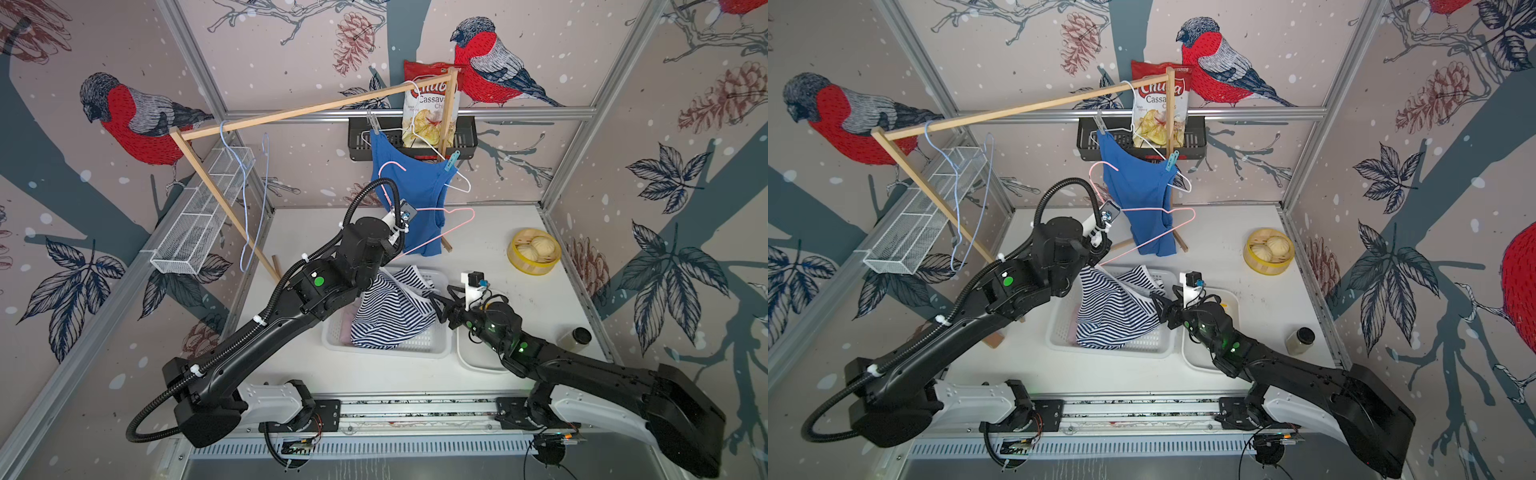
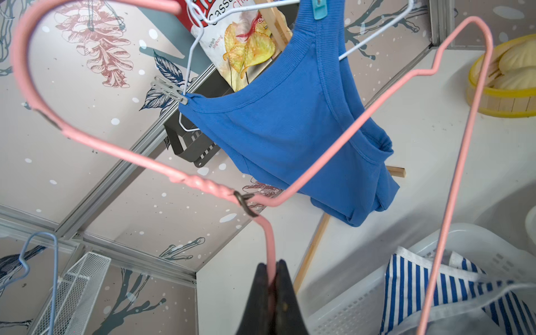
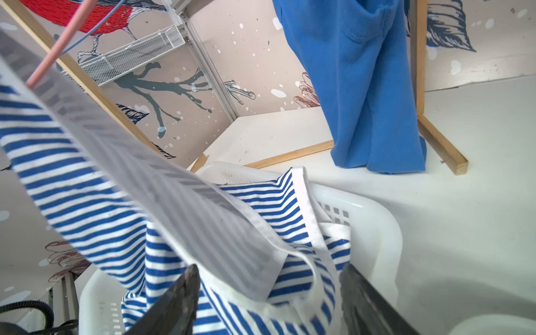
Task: Remove the clothespins securing tank tops to the hanger
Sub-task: Remove the tank top from the hanger.
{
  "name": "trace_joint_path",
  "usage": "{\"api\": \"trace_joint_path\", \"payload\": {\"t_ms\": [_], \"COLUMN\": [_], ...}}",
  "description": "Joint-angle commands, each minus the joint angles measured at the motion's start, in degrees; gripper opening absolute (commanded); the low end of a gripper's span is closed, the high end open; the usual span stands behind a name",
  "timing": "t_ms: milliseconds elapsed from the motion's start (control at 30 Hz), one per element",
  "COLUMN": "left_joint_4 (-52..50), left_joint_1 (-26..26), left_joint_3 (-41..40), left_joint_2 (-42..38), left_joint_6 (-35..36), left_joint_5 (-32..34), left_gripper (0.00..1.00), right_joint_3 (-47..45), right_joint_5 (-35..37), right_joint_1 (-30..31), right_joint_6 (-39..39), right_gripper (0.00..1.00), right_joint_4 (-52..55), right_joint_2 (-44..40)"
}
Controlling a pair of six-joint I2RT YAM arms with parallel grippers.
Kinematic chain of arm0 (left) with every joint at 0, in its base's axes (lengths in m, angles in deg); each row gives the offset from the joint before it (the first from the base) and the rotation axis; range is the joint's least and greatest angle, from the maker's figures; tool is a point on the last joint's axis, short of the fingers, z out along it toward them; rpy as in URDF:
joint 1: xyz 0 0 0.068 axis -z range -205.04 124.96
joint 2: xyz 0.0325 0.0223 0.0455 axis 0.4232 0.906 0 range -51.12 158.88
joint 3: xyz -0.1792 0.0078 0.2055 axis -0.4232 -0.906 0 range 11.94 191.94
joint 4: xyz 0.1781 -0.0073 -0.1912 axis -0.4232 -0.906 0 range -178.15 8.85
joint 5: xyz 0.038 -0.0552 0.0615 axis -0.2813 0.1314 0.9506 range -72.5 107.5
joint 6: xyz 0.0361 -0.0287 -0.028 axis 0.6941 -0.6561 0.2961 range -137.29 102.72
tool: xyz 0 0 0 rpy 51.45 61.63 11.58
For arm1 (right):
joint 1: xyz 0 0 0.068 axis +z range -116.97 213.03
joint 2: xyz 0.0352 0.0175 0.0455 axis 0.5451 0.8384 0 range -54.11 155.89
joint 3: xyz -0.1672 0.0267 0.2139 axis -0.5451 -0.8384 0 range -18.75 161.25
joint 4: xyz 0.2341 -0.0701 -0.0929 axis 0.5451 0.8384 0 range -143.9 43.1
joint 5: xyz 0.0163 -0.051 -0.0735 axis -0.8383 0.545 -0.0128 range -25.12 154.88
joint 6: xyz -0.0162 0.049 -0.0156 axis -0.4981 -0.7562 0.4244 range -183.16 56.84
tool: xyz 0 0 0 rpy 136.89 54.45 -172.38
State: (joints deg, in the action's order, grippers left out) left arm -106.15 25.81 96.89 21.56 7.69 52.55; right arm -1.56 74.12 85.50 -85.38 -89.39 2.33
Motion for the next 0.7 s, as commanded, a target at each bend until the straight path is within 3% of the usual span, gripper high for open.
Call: {"api": "trace_joint_path", "payload": {"t_ms": [0, 133, 267, 400, 667], "left_joint_4": [-1.0, -2.2, -2.7, -3.0, -2.9], "left_joint_1": [-0.3, -0.3, -0.3, -0.3, -0.4], "left_joint_3": [1.5, 2.6, 2.9, 3.4, 3.5], "left_joint_2": [0.8, 1.3, 1.4, 2.1, 2.6], "left_joint_6": [-1.8, -1.3, -0.9, -0.9, -1.8], "left_joint_5": [-2.1, -1.5, -1.5, -1.5, -1.4], "left_gripper": [0.04, 0.04, 0.04, 0.04, 0.04], "right_joint_3": [-2.4, -3.4, -0.1, 2.0, 7.5], "right_joint_5": [6.7, 2.9, 0.1, 1.9, -1.3], "right_joint_1": [1.0, 1.4, 4.6, 9.3, 10.8], "right_joint_6": [4.4, 8.5, 14.0, 20.5, 24.9], "right_gripper": [0.76, 0.75, 0.75, 0.77, 0.84], "right_joint_4": [-4.2, -6.0, -8.3, -16.6, -29.8], "right_joint_2": [-4.0, -7.3, -5.0, 1.0, 15.1]}}
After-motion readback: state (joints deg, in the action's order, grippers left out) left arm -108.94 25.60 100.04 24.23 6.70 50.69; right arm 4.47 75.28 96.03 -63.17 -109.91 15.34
